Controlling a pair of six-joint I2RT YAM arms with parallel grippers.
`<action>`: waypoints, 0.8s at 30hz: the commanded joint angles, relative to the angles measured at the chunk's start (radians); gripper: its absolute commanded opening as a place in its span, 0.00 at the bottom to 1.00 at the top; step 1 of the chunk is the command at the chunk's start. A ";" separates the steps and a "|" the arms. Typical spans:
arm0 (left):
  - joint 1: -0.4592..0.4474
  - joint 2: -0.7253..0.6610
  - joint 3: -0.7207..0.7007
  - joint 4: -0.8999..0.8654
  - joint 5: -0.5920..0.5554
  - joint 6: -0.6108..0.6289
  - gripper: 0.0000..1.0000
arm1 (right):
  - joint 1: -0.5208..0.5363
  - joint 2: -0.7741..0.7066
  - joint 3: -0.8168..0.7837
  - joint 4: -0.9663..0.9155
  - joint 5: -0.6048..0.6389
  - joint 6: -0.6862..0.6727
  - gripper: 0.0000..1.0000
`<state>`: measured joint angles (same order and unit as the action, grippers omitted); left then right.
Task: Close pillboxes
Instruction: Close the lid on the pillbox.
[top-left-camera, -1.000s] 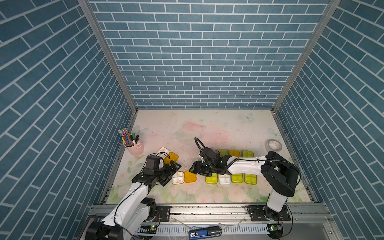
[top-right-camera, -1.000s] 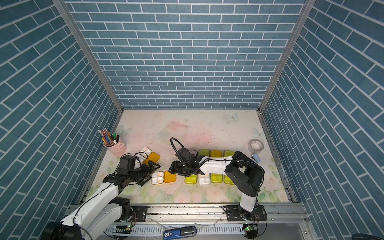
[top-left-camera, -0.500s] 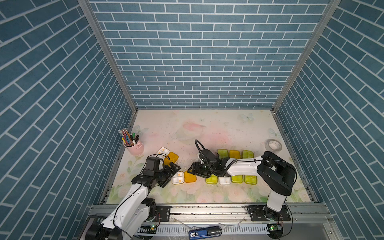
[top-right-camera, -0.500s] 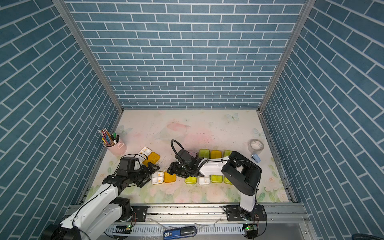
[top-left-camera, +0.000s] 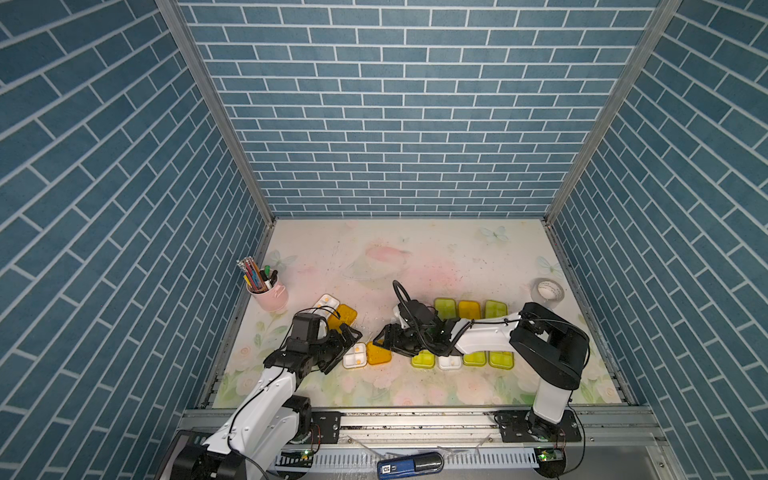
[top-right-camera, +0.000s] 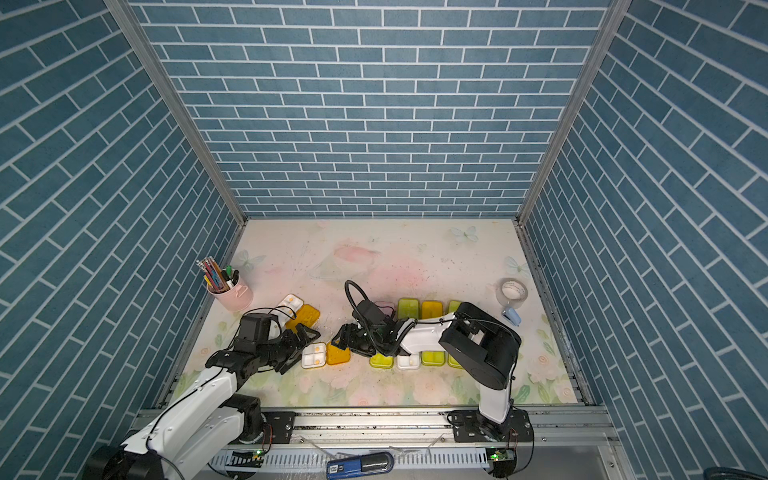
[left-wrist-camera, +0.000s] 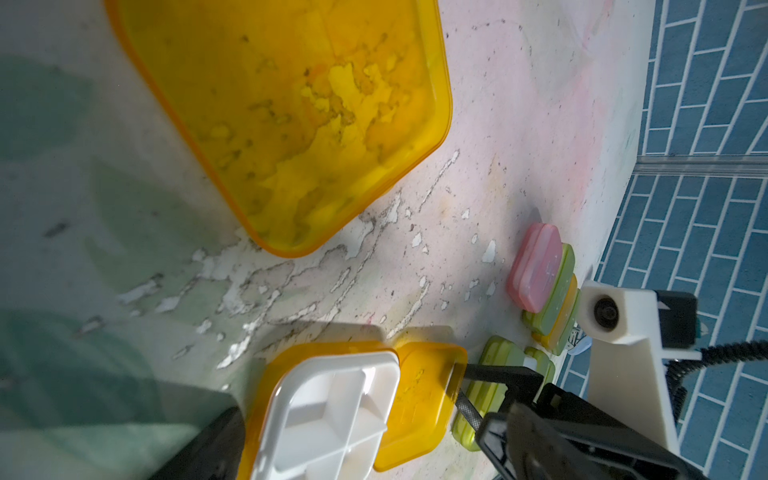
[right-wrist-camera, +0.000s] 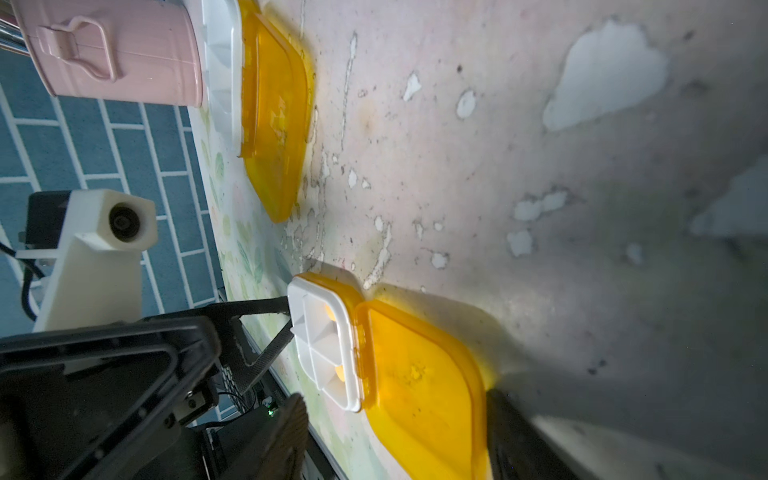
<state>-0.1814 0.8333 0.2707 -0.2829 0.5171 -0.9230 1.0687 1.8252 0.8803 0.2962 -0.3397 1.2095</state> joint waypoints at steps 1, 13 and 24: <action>0.003 -0.008 -0.013 -0.044 -0.015 0.021 0.99 | 0.004 -0.004 -0.018 0.040 -0.019 0.039 0.67; -0.005 0.000 -0.036 0.038 0.036 -0.028 1.00 | 0.005 -0.053 0.002 0.041 -0.035 0.015 0.64; -0.074 0.062 -0.067 0.197 0.035 -0.111 1.00 | 0.010 -0.116 0.018 -0.046 -0.001 -0.032 0.64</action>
<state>-0.2325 0.8726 0.2310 -0.1253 0.5613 -0.9989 1.0718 1.7348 0.8715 0.2825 -0.3515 1.2022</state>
